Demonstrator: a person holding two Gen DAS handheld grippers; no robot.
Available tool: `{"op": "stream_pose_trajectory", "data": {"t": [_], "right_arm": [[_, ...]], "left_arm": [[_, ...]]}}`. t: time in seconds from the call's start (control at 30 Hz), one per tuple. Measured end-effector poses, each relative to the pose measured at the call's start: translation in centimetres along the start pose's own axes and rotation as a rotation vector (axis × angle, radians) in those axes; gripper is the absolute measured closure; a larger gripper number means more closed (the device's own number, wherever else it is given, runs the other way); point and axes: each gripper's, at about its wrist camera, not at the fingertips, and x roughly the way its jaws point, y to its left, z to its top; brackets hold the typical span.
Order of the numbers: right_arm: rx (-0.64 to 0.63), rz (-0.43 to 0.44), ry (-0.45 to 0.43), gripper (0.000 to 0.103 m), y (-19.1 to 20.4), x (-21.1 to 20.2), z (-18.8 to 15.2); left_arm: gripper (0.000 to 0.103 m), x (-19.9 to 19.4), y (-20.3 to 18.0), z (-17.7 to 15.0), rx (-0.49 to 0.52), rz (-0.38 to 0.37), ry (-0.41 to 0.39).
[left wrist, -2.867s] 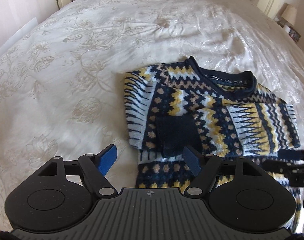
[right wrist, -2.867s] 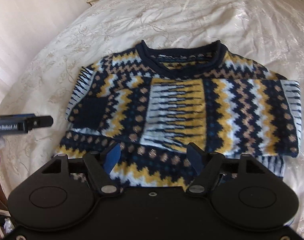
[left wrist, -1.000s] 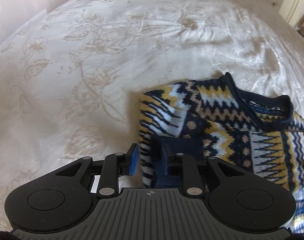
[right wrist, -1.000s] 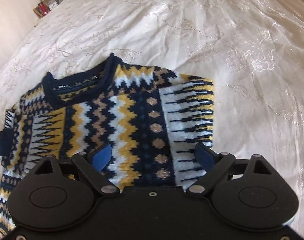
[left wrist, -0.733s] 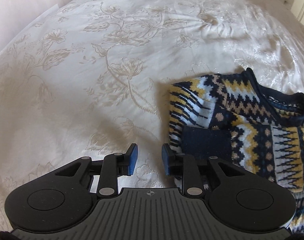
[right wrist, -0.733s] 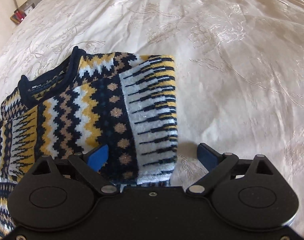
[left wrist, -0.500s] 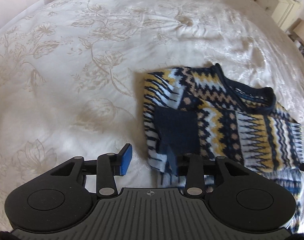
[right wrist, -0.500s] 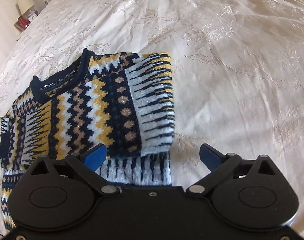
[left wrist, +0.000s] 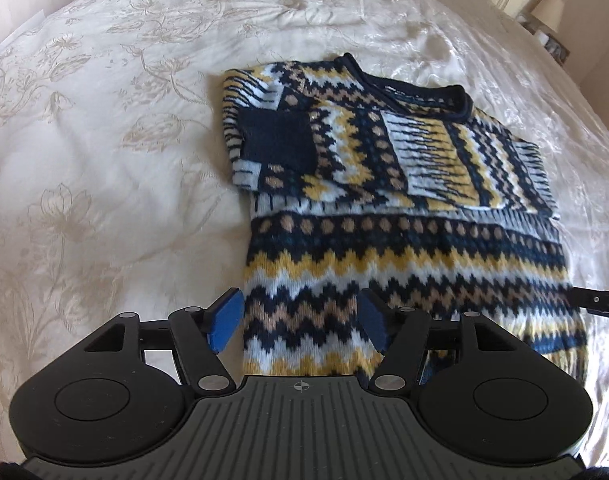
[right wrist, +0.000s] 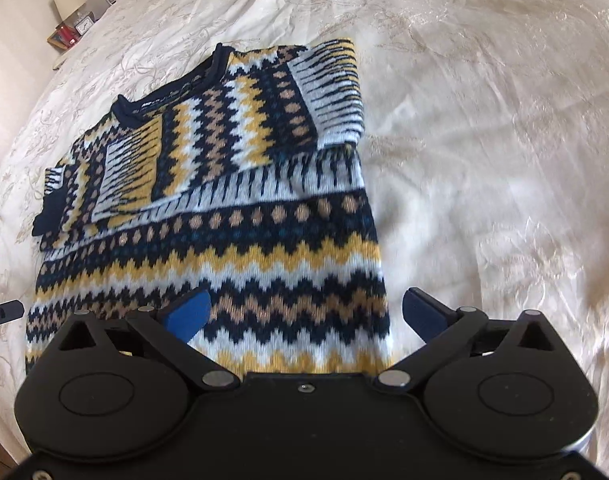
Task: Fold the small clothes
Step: 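Move both grippers to the navy ribbed hem of the sweater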
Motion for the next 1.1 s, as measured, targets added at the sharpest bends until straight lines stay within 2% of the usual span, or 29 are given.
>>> {"op": "stream_pose_trajectory", "data": {"t": [0.07,0.37,0.67,0.83,1.1], "right_arm": [[0.010,-0.001,0.003,0.001,0.2,-0.5,-1.5],[0.061,0.002,0.027,0.001,-0.3,-2.6,-7.7],[-0.018,0.065,0.073,0.001,-1.0,-3.5,-11.5],[-0.078,0.109,0.076,0.001,-1.2,-4.7,-14.1],[-0.082,0.156,0.079,0.001,-2.2,-5.7,-17.2]], "left_arm": [[0.037,-0.2,0.1,-1.2,0.003,-0.002,0.012],[0.036,-1.1,0.5,-6.2,0.046,-0.018,0.056],[0.036,-3.3,-0.7,-11.8,0.003,0.050,0.037],[0.036,-4.4,-1.9,-14.9,-0.011,0.058,0.034],[0.036,-6.4,-3.1,-18.2,-0.022,0.071,-0.006]]}}
